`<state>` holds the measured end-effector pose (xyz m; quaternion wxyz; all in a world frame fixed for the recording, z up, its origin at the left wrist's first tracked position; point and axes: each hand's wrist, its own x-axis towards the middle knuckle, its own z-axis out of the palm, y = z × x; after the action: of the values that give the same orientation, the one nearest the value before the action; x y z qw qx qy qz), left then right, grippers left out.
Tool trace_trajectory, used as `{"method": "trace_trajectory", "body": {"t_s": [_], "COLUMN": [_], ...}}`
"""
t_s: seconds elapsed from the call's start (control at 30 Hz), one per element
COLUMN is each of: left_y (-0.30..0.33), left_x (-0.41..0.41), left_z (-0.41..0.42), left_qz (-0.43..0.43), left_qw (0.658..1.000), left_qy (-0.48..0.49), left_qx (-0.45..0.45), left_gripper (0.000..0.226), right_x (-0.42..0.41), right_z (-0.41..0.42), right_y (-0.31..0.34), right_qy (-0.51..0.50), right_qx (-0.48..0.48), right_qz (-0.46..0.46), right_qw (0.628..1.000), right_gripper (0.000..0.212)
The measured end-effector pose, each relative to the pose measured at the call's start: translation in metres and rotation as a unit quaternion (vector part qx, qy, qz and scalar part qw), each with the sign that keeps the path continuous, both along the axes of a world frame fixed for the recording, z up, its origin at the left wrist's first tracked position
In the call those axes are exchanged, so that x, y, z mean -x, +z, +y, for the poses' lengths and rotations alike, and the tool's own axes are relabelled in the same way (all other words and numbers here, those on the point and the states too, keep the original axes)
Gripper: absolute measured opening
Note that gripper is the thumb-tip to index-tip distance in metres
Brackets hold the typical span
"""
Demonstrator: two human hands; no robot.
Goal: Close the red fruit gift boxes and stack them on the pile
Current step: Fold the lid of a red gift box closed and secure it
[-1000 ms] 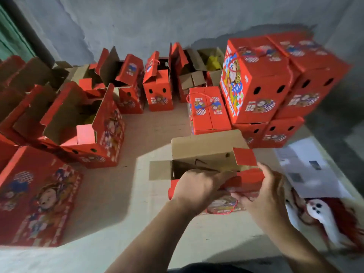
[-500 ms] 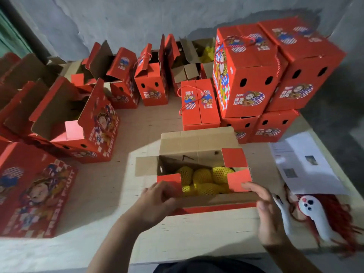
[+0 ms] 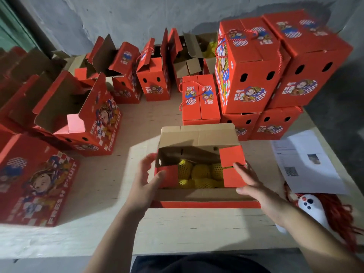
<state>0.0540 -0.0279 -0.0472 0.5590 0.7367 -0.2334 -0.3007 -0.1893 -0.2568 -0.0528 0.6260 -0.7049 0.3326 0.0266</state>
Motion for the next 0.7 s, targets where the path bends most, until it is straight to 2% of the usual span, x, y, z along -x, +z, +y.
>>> {"method": "trace_trajectory", "body": {"t_s": [0.07, 0.13, 0.17, 0.37, 0.53, 0.6, 0.7], "left_y": [-0.006, -0.015, -0.019, -0.032, -0.032, -0.03, -0.026], "left_x": [-0.004, -0.006, -0.006, -0.005, 0.006, 0.007, 0.012], "left_z": [-0.001, -0.004, -0.007, -0.023, -0.024, -0.025, -0.024], "left_qz": [-0.091, -0.243, -0.289, -0.346, -0.331, -0.337, -0.331], "left_qw": [0.984, 0.915, 0.891, 0.903, 0.919, 0.913, 0.907], "left_qy": [-0.108, -0.19, -0.194, -0.043, -0.017, -0.026, -0.037], "left_qx": [-0.108, -0.26, -0.292, -0.249, -0.215, -0.23, -0.258], "left_gripper": [0.059, 0.072, 0.073, 0.039, 0.047, 0.049, 0.046], "right_x": [0.009, 0.009, 0.006, 0.0, -0.004, -0.003, -0.006], "right_z": [0.005, 0.007, 0.008, 0.014, 0.011, 0.003, -0.014], "right_y": [-0.003, -0.011, -0.015, -0.042, -0.048, -0.045, -0.036], "right_qy": [0.026, 0.024, 0.012, -0.047, -0.043, -0.037, -0.073], "right_qx": [0.002, 0.065, 0.1, 0.236, 0.276, 0.263, 0.279], "right_qz": [-0.016, -0.013, -0.013, -0.047, -0.036, -0.033, -0.033], "right_qw": [1.0, 0.998, 0.995, 0.969, 0.96, 0.963, 0.957], "right_gripper": [0.073, 0.072, 0.073, 0.071, 0.068, 0.058, 0.022]}}
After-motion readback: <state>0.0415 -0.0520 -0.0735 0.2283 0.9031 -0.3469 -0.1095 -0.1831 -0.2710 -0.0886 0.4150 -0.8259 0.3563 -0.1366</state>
